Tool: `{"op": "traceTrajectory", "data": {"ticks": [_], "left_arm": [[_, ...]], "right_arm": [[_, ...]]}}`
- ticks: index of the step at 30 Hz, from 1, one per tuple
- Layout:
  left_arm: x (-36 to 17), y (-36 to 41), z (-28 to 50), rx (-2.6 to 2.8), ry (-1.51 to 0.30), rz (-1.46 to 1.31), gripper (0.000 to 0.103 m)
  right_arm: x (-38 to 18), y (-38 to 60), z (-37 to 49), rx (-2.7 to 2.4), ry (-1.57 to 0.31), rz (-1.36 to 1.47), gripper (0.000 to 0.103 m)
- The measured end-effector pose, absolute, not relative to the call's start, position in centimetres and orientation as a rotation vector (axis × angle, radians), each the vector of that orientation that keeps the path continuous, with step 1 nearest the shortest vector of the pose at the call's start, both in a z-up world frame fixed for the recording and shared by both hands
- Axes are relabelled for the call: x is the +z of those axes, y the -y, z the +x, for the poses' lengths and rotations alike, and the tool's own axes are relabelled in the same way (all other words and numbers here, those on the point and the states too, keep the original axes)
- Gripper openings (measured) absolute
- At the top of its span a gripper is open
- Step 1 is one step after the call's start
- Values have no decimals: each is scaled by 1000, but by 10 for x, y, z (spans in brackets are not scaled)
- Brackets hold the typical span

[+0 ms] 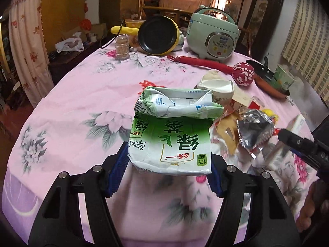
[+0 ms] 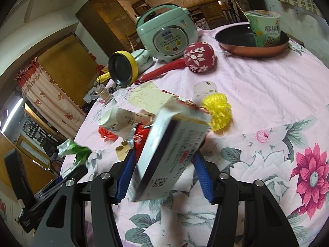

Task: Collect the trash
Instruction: 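Close the left tool on the green-and-white tea carton and lift it, then carry the tea carton and medicine box off the table toward the red basket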

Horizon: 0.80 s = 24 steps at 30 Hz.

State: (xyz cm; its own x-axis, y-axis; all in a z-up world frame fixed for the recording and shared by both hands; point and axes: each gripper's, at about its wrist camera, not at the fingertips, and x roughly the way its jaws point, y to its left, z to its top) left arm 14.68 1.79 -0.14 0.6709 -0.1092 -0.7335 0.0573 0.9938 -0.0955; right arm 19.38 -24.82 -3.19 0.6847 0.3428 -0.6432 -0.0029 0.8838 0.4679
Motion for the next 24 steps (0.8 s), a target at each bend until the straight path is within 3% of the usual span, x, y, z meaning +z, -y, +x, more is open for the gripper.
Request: {"op": "traceTrajectory", "data": {"ticks": [3,14,17,20,24], "left_arm": [[0,-21,131,-80,-833,-56,67],[6,-22,99,-94,-816,-51,67],[5,-22,98,-95,-817,-54,67],[6,-23,97,-99,-822,-65,67],[10,-25,92,-96,-808,-64,67]], "right_arm": [[-30,243,191,197,-780,421,47],[-49,236,194,148,-864,386,50],[-55,236,200,147,-875,384,55],[-58,236,203,201,-882,421,46],[-48,228,194,208,-849,374,46]]}}
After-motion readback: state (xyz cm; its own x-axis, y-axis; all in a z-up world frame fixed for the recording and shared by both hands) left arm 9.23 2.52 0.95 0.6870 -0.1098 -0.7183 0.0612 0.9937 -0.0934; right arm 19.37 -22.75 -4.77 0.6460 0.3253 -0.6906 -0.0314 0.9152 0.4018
